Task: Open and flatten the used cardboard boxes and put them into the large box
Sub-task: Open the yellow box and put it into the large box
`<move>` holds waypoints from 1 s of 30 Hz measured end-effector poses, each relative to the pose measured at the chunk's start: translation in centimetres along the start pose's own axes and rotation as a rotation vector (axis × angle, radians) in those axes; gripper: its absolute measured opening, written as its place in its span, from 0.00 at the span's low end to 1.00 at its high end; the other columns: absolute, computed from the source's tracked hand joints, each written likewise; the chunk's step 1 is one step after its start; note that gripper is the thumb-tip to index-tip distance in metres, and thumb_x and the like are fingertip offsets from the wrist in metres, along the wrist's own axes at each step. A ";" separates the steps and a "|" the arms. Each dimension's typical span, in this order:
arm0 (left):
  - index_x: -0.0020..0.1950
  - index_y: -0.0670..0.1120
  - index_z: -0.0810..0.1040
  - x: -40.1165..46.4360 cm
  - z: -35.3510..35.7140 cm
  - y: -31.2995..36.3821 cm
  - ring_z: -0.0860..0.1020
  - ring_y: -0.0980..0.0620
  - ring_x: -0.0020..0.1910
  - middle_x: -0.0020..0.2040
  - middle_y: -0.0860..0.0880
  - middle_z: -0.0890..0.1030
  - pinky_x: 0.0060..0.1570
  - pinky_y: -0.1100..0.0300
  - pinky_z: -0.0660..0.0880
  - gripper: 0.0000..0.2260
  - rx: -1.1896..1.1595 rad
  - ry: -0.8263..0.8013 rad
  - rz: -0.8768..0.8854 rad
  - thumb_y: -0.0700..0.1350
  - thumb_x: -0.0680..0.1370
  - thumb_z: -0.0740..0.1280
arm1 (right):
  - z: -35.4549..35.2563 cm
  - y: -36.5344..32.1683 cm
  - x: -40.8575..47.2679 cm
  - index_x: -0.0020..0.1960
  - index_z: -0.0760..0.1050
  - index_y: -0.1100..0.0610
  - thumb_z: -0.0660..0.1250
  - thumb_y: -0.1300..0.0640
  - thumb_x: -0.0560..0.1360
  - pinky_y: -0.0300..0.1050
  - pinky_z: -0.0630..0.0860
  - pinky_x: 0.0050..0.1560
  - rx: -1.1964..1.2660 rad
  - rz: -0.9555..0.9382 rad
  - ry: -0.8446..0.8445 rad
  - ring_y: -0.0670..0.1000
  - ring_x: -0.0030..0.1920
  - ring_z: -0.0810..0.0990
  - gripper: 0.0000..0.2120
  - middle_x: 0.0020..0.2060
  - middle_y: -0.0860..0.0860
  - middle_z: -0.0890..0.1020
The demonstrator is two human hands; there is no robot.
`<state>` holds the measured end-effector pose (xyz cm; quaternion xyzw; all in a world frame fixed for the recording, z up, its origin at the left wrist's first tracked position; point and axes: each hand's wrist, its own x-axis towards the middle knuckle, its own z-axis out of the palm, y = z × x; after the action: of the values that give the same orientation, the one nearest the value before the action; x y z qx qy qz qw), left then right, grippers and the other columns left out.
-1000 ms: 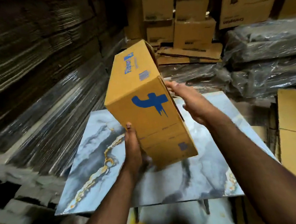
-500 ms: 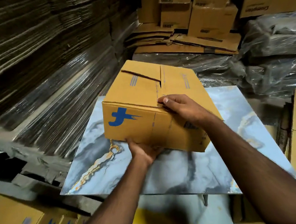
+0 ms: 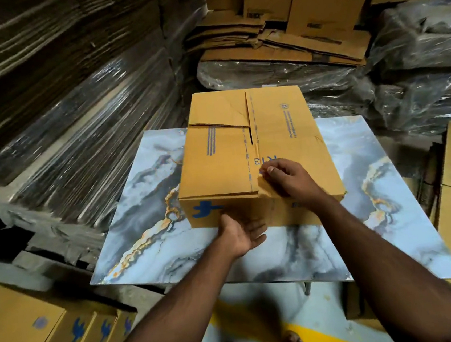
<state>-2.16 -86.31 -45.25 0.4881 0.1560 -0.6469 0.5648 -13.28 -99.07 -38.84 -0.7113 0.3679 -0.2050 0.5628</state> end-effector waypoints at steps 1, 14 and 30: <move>0.65 0.36 0.73 0.0 -0.2 0.1 0.74 0.38 0.68 0.56 0.36 0.80 0.66 0.46 0.67 0.35 0.023 -0.012 -0.005 0.60 0.81 0.40 | 0.2 -0.2 0.0 0.52 0.81 0.53 0.65 0.51 0.77 0.38 0.71 0.38 -0.038 0.000 -0.003 0.41 0.37 0.77 0.09 0.41 0.44 0.82; 0.45 0.51 0.74 -3.5 0.8 7.8 0.72 0.58 0.33 0.37 0.54 0.76 0.35 0.63 0.65 0.14 1.095 -0.333 0.002 0.61 0.79 0.62 | 0.7 -1.8 0.2 0.57 0.76 0.66 0.58 0.59 0.84 0.44 0.78 0.53 0.505 0.212 0.178 0.54 0.51 0.81 0.12 0.51 0.61 0.81; 0.80 0.45 0.51 0.1 9.1 9.8 0.42 0.35 0.78 0.79 0.33 0.44 0.73 0.36 0.44 0.46 1.876 0.599 0.595 0.74 0.73 0.58 | -0.4 -7.1 11.4 0.59 0.75 0.54 0.63 0.54 0.80 0.47 0.72 0.51 0.537 0.188 0.293 0.49 0.48 0.74 0.10 0.46 0.50 0.75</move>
<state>2.39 -96.27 -37.54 0.8929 -0.4050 -0.1940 0.0316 -4.18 -107.25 -33.32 -0.4630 0.4419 -0.3421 0.6879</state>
